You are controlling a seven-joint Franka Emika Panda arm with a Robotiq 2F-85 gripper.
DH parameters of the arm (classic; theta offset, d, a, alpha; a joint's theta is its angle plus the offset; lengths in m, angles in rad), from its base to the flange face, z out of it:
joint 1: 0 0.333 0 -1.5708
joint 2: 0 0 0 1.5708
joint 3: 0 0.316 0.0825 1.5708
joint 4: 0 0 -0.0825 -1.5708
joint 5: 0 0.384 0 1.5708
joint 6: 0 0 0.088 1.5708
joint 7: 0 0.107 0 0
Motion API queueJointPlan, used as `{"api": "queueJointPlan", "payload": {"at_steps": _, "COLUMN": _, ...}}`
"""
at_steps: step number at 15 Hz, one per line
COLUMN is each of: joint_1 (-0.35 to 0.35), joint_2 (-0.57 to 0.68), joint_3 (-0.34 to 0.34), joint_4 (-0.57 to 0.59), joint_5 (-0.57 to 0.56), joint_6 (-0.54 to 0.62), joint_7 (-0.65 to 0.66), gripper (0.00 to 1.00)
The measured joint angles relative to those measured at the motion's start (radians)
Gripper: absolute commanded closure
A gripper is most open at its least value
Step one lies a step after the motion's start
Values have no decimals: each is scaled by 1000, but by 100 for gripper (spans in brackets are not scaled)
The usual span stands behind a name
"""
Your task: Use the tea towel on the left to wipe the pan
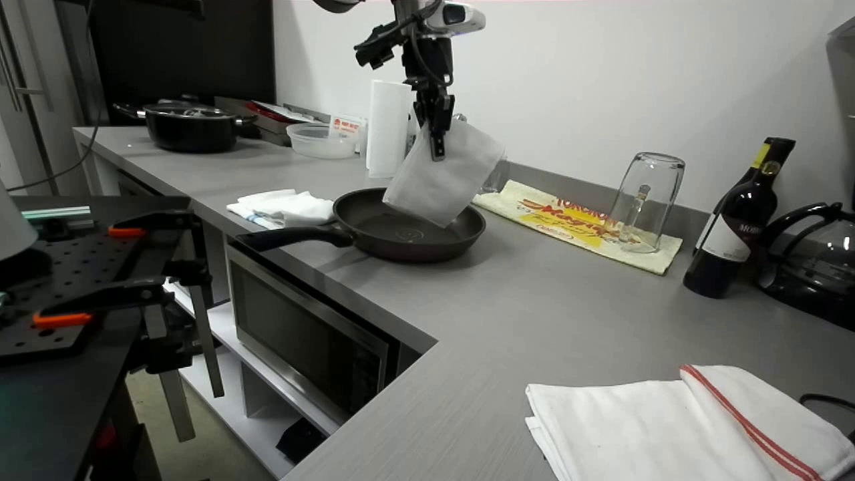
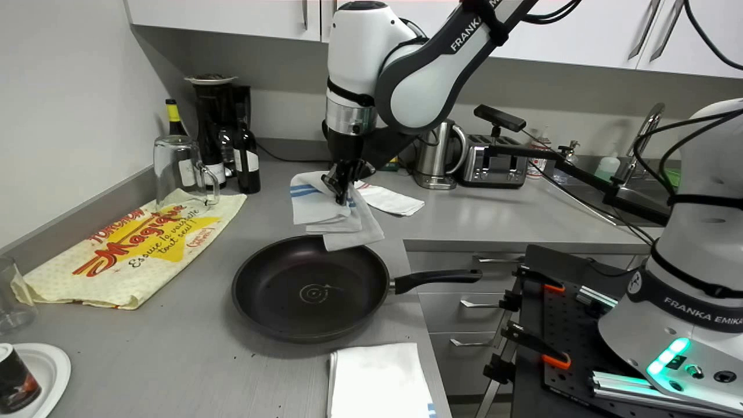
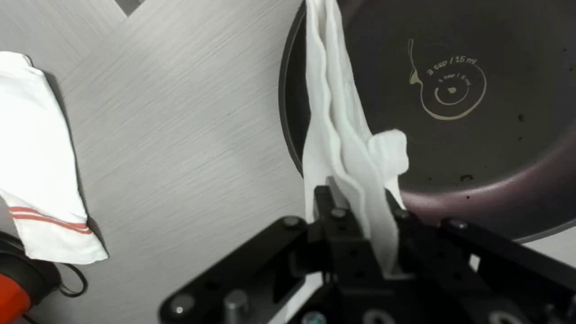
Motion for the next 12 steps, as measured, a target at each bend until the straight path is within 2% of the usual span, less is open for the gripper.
{"api": "queueJointPlan", "payload": {"at_steps": 3, "joint_1": -6, "joint_2": 24, "joint_3": -1, "joint_4": 0, "joint_5": -1, "joint_6": 13, "joint_7": 0, "gripper": 97}}
{"api": "queueJointPlan", "payload": {"at_steps": 8, "joint_1": 1, "joint_2": 112, "joint_3": -13, "joint_4": 20, "joint_5": -14, "joint_6": 99, "joint_7": 6, "gripper": 97}}
{"api": "queueJointPlan", "payload": {"at_steps": 12, "joint_1": 36, "joint_2": 228, "joint_3": -74, "joint_4": 77, "joint_5": -27, "joint_6": 160, "joint_7": 16, "gripper": 97}}
